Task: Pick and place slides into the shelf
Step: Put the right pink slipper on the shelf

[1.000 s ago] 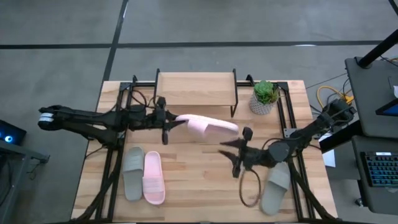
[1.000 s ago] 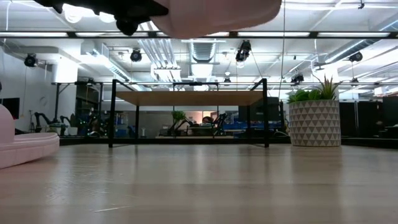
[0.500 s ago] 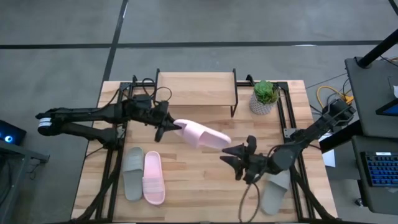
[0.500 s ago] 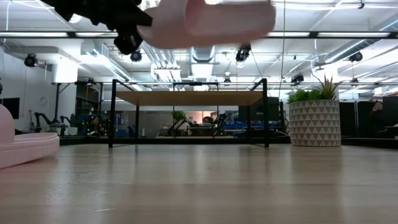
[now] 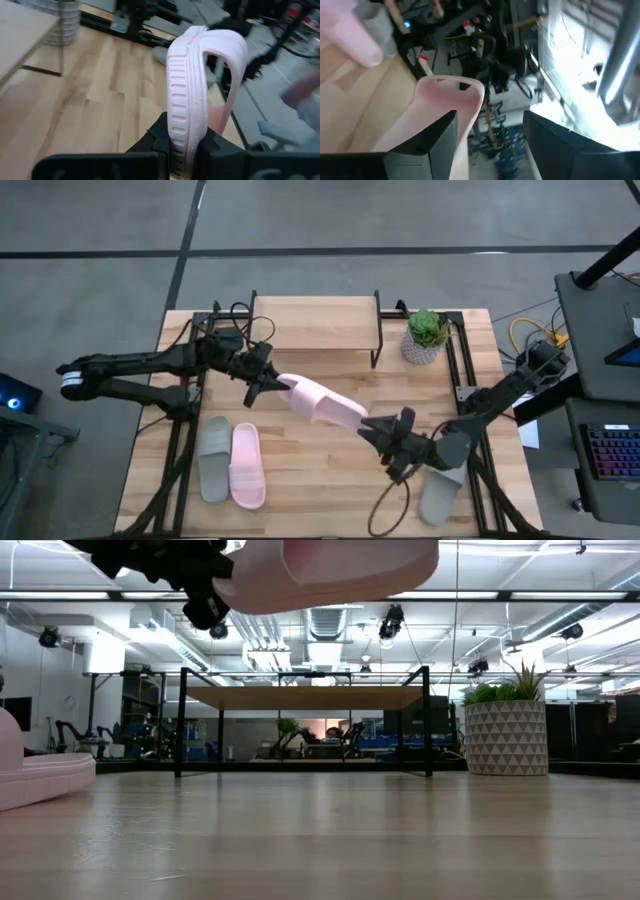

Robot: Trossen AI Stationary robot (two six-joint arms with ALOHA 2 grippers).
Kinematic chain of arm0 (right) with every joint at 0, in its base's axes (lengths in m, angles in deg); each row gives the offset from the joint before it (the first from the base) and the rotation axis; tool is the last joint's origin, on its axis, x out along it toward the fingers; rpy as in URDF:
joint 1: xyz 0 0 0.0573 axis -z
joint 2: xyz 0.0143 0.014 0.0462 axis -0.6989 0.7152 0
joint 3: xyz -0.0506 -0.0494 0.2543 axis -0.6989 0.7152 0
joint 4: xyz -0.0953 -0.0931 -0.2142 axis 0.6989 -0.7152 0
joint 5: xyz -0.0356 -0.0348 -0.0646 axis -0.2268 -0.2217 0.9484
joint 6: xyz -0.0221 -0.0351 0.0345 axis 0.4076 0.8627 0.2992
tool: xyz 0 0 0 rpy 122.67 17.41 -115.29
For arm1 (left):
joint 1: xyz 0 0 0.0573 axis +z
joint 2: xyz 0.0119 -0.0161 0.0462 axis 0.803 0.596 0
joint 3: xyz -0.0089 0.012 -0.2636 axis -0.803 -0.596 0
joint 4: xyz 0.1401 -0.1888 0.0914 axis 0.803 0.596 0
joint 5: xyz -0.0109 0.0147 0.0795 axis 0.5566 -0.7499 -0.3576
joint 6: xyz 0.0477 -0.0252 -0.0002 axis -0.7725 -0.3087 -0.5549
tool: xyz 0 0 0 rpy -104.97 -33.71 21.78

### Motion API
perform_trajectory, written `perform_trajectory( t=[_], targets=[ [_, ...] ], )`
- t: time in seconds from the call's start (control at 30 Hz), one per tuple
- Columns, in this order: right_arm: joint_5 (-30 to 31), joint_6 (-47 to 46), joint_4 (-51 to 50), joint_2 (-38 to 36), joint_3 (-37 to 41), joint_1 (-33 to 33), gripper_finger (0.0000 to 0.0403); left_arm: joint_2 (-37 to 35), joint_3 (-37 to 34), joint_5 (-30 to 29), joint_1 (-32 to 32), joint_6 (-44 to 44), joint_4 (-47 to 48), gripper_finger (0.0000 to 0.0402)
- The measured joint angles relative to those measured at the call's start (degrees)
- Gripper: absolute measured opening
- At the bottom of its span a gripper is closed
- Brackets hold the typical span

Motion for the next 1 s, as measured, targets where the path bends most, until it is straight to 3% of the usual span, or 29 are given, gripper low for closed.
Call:
perform_trajectory(
  t=[0.13,0.27,0.47,1.0],
  targets=[
    [-0.1,6.4,-10.6,0.2,-1.4,-3.1,0.0217,0.0,0.0,2.9,1.8,0.3,-0.5,0.0012],
    [1.2,4.7,-19.4,0.3,-3.0,-4.1,0.0217,0.4,0.0,4.0,3.7,2.4,-0.5,0.0012],
    [7.0,5.2,-23.0,0.2,-2.8,-4.1,0.0217,0.4,0.0,8.0,4.2,4.5,-1.3,0.0012],
    [6.9,6.6,-25.0,0.2,-2.2,-2.8,0.0217,2.9,0.6,10.7,4.2,11.9,-4.6,0.0015]
  ],
)
